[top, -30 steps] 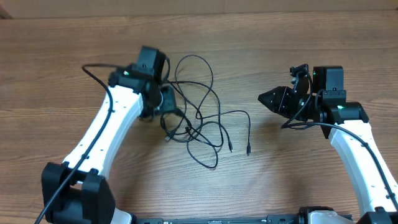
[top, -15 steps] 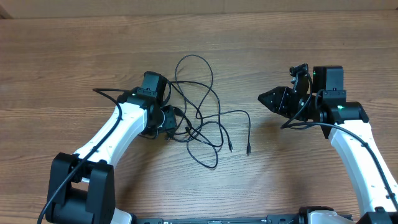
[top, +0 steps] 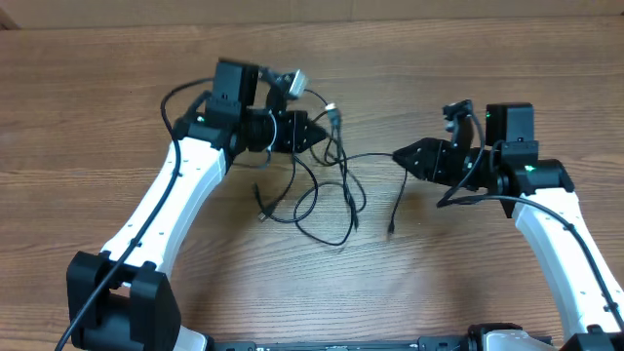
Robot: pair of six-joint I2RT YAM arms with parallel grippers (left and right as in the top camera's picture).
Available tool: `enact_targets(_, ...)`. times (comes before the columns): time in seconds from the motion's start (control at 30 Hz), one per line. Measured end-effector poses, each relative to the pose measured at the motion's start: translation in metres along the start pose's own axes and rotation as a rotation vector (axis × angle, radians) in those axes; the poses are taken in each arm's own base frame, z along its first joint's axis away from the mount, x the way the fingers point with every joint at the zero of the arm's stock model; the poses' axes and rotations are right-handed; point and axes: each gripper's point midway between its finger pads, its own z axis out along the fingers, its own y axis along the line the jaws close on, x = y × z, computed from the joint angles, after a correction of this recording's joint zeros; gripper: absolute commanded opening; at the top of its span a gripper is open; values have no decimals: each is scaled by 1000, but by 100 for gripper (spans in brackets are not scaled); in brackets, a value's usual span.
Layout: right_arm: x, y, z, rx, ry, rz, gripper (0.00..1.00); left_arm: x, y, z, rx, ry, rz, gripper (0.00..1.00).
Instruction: Untangle cables
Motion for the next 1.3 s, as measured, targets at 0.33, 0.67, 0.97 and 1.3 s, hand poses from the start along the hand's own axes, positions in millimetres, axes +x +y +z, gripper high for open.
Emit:
enact_targets(0.33, 9, 55, 22, -141, 21, -253, 43, 12, -73, -6, 336, 78, 140, 4)
enact_targets(0.67, -1, 46, 32, -9, -37, -309, 4, 22, -106, -12, 512, 114, 206, 4)
enact_targets(0.97, 15, 40, 32, 4, 30, -287, 4, 12, -71, 3, 285, 70, 176, 4)
enact_targets(1.3, 55, 109, 12, -464, 173, -392, 4, -17, 29, 2, -319, -91, -9, 4)
